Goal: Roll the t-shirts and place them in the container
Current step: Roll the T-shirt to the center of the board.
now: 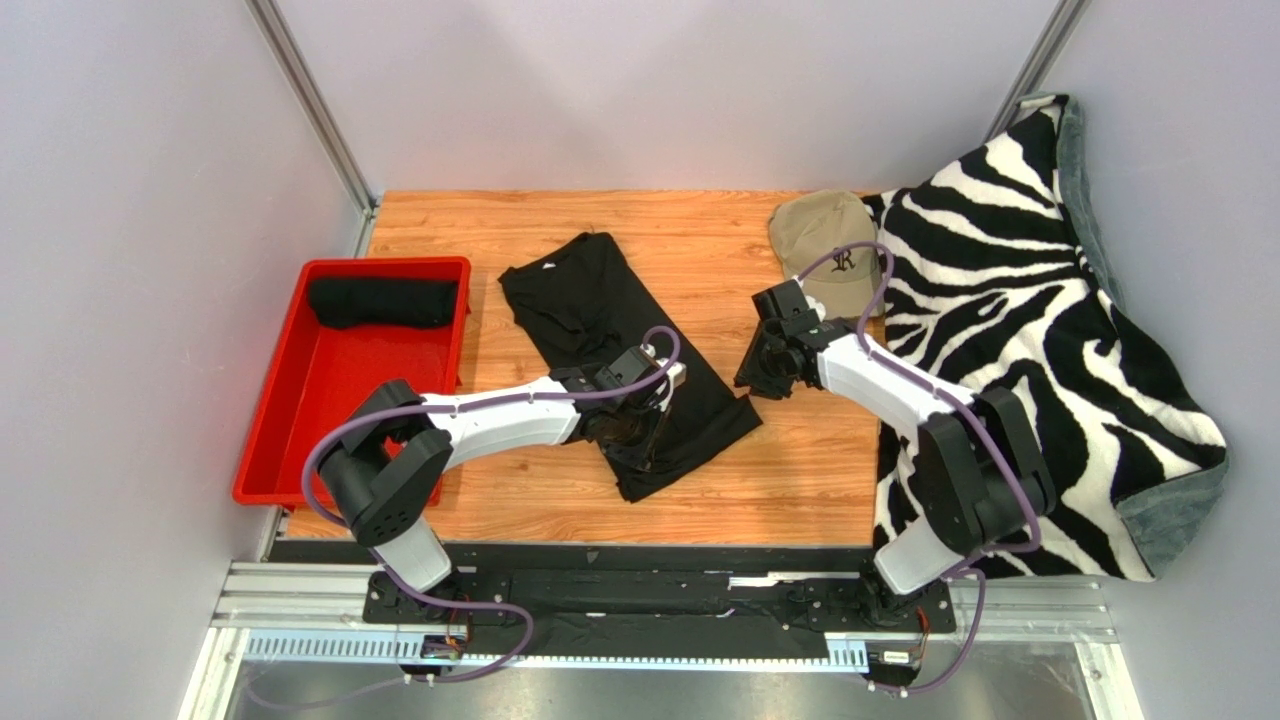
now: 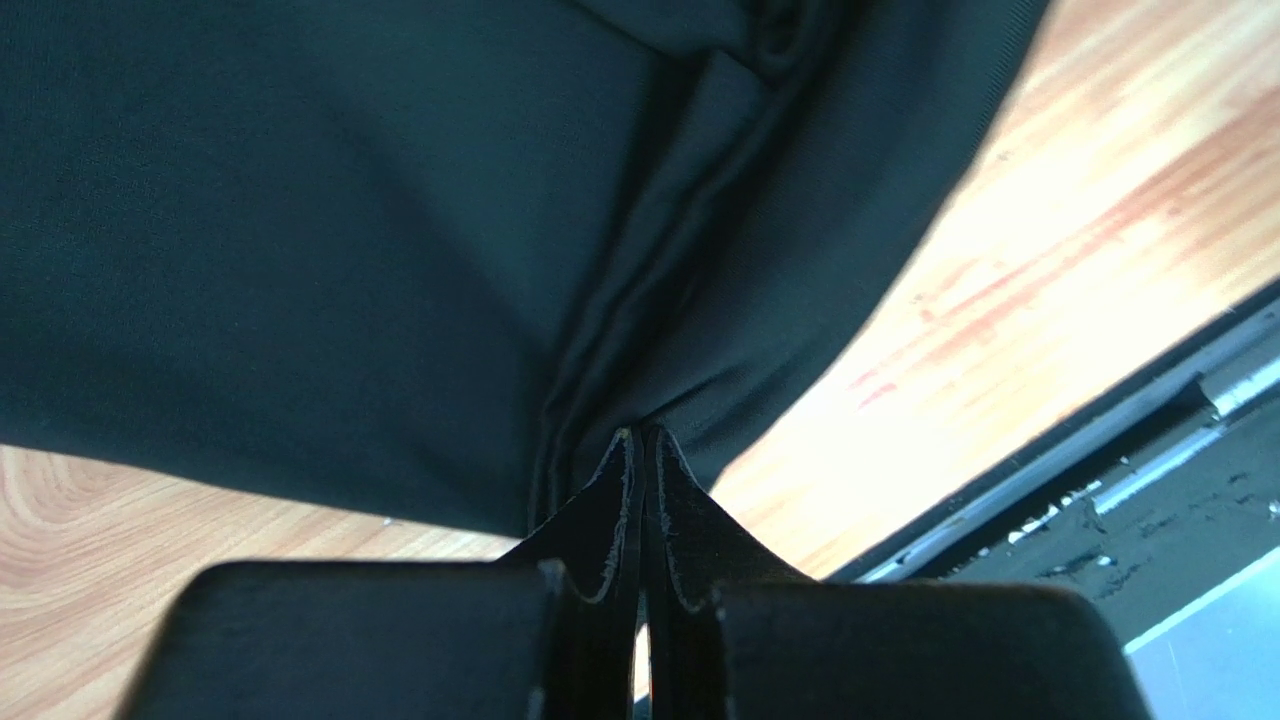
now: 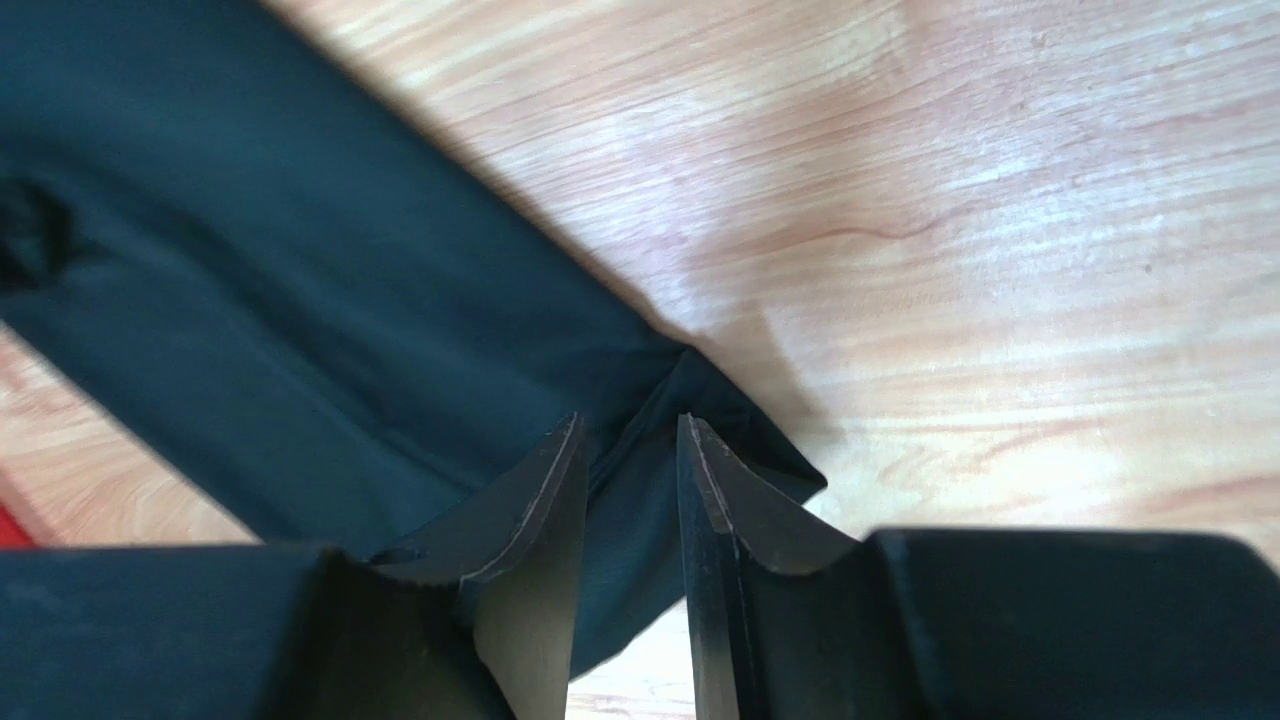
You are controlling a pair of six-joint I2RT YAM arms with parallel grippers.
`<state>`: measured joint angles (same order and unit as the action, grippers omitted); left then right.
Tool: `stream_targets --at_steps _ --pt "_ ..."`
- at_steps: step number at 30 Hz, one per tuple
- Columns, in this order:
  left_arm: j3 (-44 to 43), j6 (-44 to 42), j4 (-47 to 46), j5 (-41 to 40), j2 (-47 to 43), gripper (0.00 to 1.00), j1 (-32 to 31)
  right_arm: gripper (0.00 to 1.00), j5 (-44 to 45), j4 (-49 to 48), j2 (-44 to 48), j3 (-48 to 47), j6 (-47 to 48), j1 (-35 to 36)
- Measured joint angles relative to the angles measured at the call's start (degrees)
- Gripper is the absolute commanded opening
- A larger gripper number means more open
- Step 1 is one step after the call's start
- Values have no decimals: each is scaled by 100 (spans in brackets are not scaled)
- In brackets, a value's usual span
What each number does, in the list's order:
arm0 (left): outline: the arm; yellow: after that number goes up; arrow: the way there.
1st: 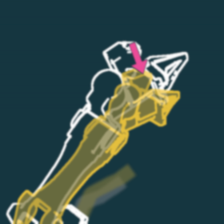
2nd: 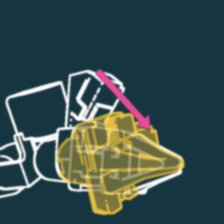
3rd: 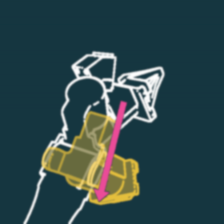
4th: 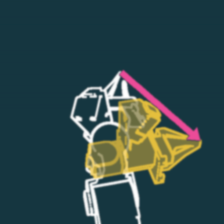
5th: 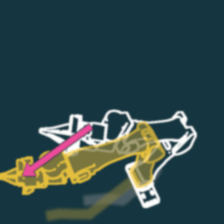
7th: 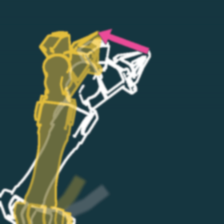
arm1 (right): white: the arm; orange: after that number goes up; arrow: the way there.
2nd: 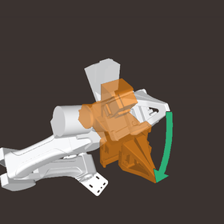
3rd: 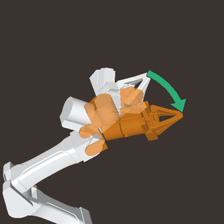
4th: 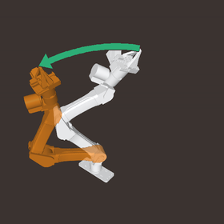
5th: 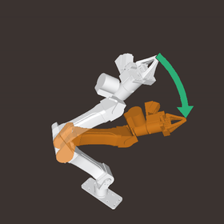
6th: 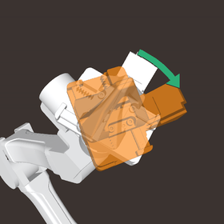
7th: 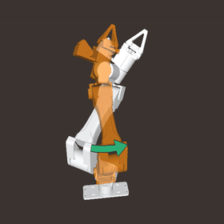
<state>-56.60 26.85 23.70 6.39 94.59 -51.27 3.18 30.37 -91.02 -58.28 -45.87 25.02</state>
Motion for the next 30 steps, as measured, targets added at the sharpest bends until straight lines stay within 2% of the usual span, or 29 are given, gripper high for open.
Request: stream_targets --at_steps 4,9,19,25,30 --pt "81 85 -74 63 85 0 94 33 227 -101 638 199 26 238" --pt "85 199 -168 151 166 1 149 28 319 -236 1043 520 31 472" --pt "149 319 -280 249 166 0 216 24 337 -490 1056 1034 133 1338" --pt "160 356 -297 256 166 0 219 21 337 -616 981 1034 157 1412" --pt "162 369 -299 260 164 0 223 20 337 -654 566 922 181 1412"
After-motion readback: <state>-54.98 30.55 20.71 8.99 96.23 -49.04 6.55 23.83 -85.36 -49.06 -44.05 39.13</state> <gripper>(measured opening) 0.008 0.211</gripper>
